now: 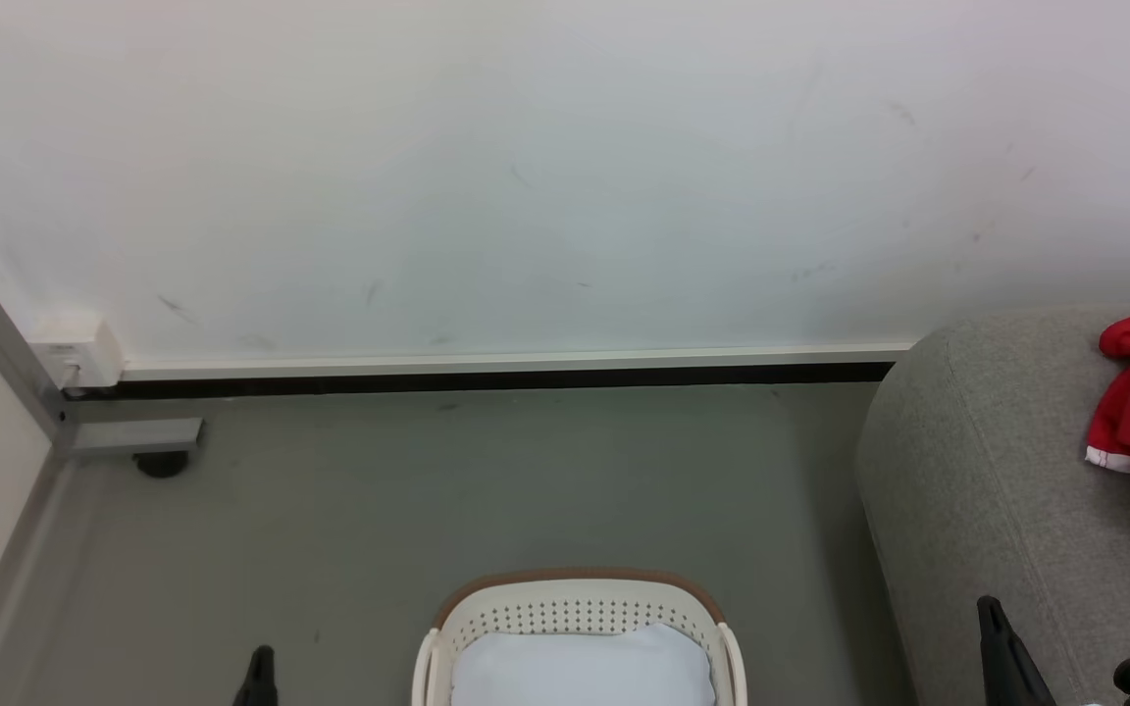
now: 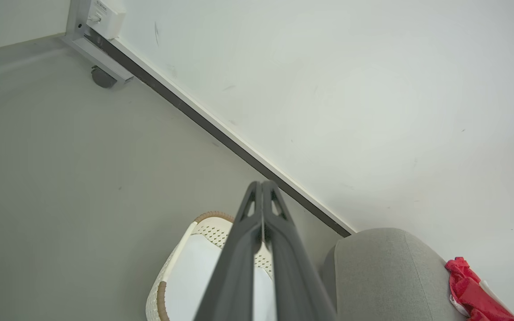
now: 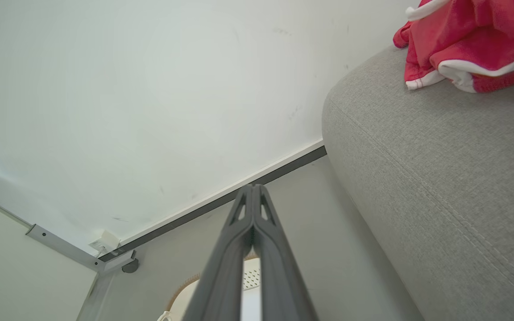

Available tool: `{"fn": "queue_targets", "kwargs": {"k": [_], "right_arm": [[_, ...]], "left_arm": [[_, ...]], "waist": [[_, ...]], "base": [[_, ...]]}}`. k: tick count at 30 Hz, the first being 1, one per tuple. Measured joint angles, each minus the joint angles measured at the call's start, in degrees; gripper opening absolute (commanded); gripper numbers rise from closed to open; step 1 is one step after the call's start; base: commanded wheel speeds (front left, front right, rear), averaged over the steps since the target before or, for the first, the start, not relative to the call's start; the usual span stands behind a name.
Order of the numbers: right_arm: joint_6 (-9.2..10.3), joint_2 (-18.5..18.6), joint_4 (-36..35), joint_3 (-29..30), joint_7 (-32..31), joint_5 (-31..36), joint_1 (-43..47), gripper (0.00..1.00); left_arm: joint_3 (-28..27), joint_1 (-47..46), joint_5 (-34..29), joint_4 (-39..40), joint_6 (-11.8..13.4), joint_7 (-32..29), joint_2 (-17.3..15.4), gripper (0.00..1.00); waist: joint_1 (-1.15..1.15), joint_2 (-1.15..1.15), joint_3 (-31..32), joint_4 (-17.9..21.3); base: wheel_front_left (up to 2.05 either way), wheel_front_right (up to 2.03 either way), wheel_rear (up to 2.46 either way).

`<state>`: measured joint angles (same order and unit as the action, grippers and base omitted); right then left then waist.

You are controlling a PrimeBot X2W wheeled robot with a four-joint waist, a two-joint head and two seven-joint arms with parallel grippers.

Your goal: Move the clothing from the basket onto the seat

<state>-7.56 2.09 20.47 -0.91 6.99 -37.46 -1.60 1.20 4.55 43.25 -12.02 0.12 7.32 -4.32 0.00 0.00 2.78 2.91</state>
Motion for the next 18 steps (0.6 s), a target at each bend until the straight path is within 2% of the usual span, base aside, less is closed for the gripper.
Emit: {"fn": "queue_targets", "kwargs": {"k": [18], "right_arm": [[0.00, 0.3, -1.3, 1.7, -3.5, -14.3, -1.8, 0.00]], "left_arm": [[-2.0, -2.5, 12.5, 1.4, -0.1, -3.5, 0.3, 0.00]], "waist": [[0.00, 0.00, -0.5, -0.5]], "base": [[0.00, 0.00, 0.00]]}}
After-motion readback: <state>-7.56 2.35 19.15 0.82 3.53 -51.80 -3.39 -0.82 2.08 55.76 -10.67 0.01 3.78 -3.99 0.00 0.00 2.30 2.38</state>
